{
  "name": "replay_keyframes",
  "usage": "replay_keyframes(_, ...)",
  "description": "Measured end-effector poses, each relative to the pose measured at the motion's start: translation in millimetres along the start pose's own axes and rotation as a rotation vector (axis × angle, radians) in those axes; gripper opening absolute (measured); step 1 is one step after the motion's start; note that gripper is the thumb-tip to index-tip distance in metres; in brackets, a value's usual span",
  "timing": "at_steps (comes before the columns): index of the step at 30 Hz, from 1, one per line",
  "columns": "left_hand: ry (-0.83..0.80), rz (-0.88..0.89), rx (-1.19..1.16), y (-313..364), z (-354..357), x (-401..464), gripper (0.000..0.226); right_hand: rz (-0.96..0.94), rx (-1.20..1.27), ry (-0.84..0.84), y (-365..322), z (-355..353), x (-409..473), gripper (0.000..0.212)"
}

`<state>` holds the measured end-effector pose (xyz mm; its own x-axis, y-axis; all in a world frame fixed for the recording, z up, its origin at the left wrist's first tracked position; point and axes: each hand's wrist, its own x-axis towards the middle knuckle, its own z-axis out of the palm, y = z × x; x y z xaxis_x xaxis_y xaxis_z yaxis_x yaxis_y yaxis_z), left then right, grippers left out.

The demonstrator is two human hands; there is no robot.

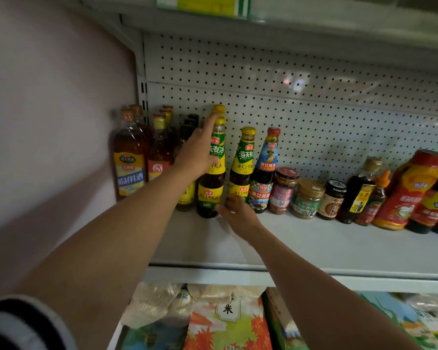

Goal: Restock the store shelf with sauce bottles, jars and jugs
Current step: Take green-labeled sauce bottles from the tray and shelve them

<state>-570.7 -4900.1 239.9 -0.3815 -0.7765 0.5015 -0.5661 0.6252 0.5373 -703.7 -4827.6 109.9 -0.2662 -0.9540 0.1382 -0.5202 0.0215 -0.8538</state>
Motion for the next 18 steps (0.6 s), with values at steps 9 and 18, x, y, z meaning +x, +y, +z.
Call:
replay_keyframes(9,0.224,-0.208,-0.043,6,15,-71,0.108,-0.053,-0.170,0.022,11,-53,-47,0.059)
replay_keyframes(18,0.125,-0.450,0.104,-14,23,-213,0.067,-0.145,-0.402,-0.184,11,-44,-113,0.070)
